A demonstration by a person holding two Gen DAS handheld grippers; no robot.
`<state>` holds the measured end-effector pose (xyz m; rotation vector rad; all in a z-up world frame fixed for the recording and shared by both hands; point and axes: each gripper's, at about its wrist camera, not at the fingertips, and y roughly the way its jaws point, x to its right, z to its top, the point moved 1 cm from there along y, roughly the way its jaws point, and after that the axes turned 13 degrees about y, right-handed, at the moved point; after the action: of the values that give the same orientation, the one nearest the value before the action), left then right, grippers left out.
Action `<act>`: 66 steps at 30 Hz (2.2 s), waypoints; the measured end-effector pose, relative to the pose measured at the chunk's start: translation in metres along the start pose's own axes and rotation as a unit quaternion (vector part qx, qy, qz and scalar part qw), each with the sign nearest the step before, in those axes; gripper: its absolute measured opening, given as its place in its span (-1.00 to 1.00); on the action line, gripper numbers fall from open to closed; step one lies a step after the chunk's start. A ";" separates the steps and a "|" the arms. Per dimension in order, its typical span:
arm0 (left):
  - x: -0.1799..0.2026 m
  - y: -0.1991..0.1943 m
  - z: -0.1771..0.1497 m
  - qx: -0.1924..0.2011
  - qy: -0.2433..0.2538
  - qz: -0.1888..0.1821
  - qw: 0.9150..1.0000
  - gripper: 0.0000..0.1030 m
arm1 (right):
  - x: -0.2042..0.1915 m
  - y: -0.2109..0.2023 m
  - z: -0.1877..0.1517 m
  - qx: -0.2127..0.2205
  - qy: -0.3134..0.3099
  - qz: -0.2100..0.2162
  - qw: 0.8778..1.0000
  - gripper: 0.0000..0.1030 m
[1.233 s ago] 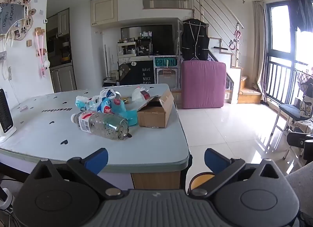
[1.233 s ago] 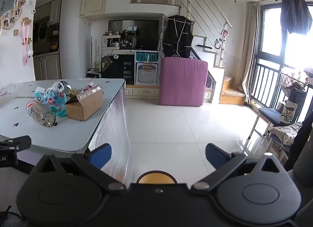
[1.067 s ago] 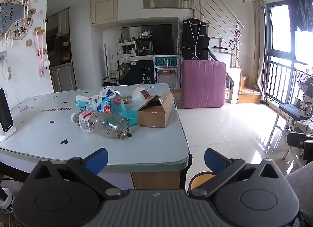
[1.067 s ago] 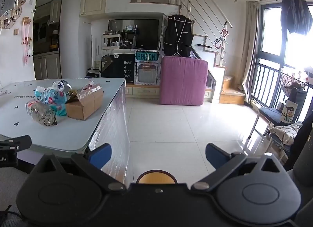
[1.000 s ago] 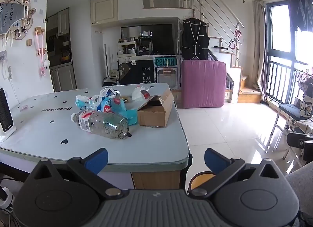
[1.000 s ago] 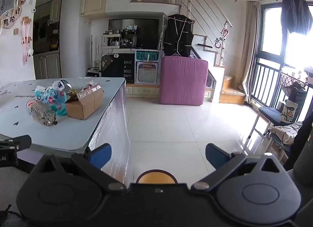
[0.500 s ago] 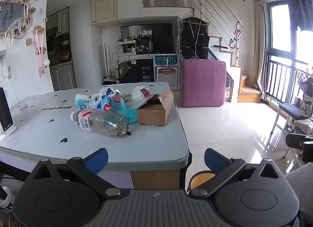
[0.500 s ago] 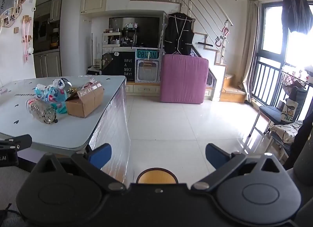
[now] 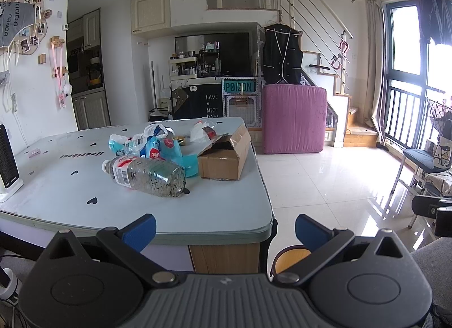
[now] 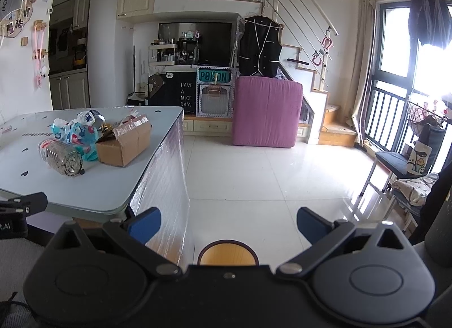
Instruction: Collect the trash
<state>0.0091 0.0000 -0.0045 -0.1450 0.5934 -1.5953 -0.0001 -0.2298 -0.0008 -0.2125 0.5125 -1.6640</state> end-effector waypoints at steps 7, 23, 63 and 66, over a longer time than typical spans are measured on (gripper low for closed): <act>0.000 0.000 0.000 0.000 0.000 0.000 1.000 1.00 | 0.000 0.000 0.001 -0.002 0.000 0.000 1.000 1.00; 0.000 0.000 0.000 -0.002 0.000 -0.001 1.000 1.00 | -0.007 0.011 -0.016 -0.008 0.002 -0.001 1.000 1.00; 0.005 0.003 -0.007 -0.007 -0.001 -0.003 1.000 1.00 | -0.007 0.012 -0.025 -0.018 0.006 -0.001 1.000 1.00; 0.008 0.004 -0.013 -0.013 -0.002 -0.006 1.000 1.00 | -0.007 0.013 -0.031 -0.026 0.008 0.002 1.000 1.00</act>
<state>0.0066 -0.0040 -0.0193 -0.1721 0.6106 -1.5992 -0.0006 -0.2173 -0.0325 -0.2363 0.5691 -1.6507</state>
